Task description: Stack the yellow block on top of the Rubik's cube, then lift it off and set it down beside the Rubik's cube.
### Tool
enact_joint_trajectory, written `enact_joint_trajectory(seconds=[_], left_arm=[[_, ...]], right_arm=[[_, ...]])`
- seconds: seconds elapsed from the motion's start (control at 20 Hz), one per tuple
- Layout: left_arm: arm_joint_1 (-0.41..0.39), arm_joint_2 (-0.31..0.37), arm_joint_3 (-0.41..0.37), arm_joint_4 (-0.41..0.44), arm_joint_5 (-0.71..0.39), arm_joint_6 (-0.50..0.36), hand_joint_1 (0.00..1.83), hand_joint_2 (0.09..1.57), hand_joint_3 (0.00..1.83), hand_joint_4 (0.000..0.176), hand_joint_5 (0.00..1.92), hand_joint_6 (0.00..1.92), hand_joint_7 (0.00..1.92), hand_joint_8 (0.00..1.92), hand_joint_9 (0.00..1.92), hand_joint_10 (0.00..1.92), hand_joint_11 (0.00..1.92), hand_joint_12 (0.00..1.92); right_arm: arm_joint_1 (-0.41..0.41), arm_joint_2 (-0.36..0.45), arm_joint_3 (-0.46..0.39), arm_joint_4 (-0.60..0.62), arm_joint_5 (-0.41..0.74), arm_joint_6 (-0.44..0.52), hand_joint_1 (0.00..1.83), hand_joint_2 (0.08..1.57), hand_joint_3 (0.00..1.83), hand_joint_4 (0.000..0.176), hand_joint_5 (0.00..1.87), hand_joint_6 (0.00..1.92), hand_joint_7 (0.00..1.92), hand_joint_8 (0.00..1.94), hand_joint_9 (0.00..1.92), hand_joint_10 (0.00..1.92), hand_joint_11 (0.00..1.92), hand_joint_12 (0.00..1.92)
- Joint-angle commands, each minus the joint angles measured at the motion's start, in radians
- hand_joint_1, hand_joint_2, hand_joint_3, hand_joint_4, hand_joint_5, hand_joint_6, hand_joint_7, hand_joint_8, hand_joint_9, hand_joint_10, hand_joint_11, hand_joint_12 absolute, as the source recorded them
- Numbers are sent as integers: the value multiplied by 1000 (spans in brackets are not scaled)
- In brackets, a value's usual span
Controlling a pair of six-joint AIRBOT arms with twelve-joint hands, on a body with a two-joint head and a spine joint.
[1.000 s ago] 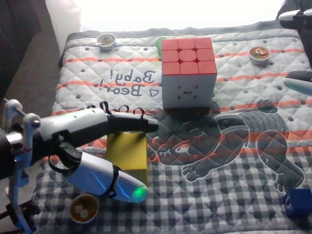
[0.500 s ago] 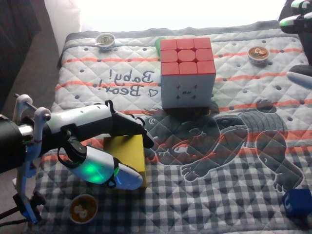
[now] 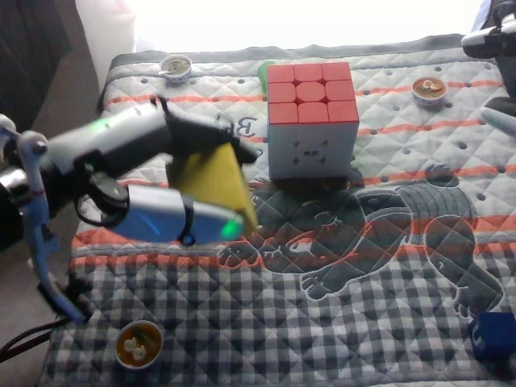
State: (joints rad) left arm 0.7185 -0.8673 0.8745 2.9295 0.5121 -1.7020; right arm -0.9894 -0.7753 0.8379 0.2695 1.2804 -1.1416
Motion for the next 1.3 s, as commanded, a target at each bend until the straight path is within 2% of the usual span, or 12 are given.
enact_joint_trajectory(seconds=[0.0, 0.05, 0.1, 0.15, 0.2, 0.3, 0.4, 0.75, 0.8, 0.9, 1.2, 1.25], left_arm=[[-10, 10, -1, 21, 190, -46, 1002, 1222, 0, 16, 780, 1299, 703, 25, 347, 581, 0, 1423], [-9, 15, -1, 34, 231, -84, 983, 1235, 0, 34, 759, 1326, 698, 16, 383, 491, 0, 1372], [-11, 20, -1, 44, 278, -113, 982, 1233, 0, 37, 763, 1320, 698, 5, 446, 258, 0, 1244], [-18, 22, -1, 47, 314, -121, 982, 1233, 0, 37, 763, 1320, 698, 5, 446, 258, 0, 1244], [-33, 22, 1, 53, 343, -121, 1012, 1250, 0, 0, 735, 1365, 694, 1, 472, 175, 0, 1225], [-84, 13, 20, 72, 353, -121, 1044, 1221, 0, 0, 792, 1282, 721, 11, 514, 163, 0, 1361], [-155, -19, 59, 82, 323, -121, 1040, 1229, 0, 0, 771, 1313, 731, 14, 484, 354, 22, 1631], [-339, -186, 239, 82, 112, -120, 1110, 1198, 1, 0, 818, 1247, 758, 54, 303, 928, 123, 1691], [-349, -207, 260, 82, 90, -120, 1091, 1202, 2, 0, 811, 1264, 746, 57, 288, 942, 103, 1691], [-371, -265, 319, 82, 19, -120, 1111, 1199, 0, 0, 819, 1246, 739, 62, 349, 770, 142, 1602], [-399, -400, 466, 82, -160, -119, 1072, 1202, 0, 0, 819, 1244, 731, 49, 341, 512, 0, 1487], [-398, -416, 484, 82, -189, -118, 1081, 1195, 0, 0, 833, 1221, 665, 8, 268, 362, 0, 1217]], right_arm=[[4, -2, 9, -4, 126, 1, 979, 1192, 0, 0, 871, 31, 950, 113, 635, 704, 178, 1588], [4, -3, 10, -3, 126, 1, 996, 1193, 0, 0, 863, 114, 860, 424, 550, 999, 189, 1671], [2, -4, 11, -2, 126, 1, 1070, 1235, 5, 0, 721, 1203, 676, 1017, 491, 1309, 217, 1795], [1, -6, 12, -2, 126, 1, 1070, 1235, 5, 0, 721, 1203, 676, 1017, 491, 1309, 217, 1795], [0, -7, 13, -1, 126, 1, 1061, 1261, 6, 0, 647, 1382, 603, 1138, 451, 1362, 188, 1843], [-1, -11, 17, 0, 125, 1, 1095, 1210, 0, 0, 494, 1124, 576, 1128, 437, 1337, 189, 1823], [-1, -17, 22, 0, 125, 1, 1059, 1237, 0, 0, 484, 1227, 504, 1173, 354, 1401, 108, 1895], [2, -40, 43, 0, 125, 17, 1012, 1231, 0, 0, 498, 1085, 580, 1138, 414, 1405, 183, 1921], [3, -42, 44, 0, 125, 17, 1037, 1284, 0, 0, 613, 1406, 559, 1228, 396, 1481, 182, 1921], [6, -47, 48, -1, 125, 17, 925, 1231, 0, 0, 526, 1068, 600, 1262, 480, 1596, 364, 1921], [10, -50, 51, -1, 125, 18, 915, 1266, 0, 0, 491, 986, 561, 1079, 397, 1372, 150, 1921], [12, -51, 51, -1, 125, 18, 902, 1279, 0, 0, 480, 967, 558, 1015, 393, 1296, 145, 1879]])
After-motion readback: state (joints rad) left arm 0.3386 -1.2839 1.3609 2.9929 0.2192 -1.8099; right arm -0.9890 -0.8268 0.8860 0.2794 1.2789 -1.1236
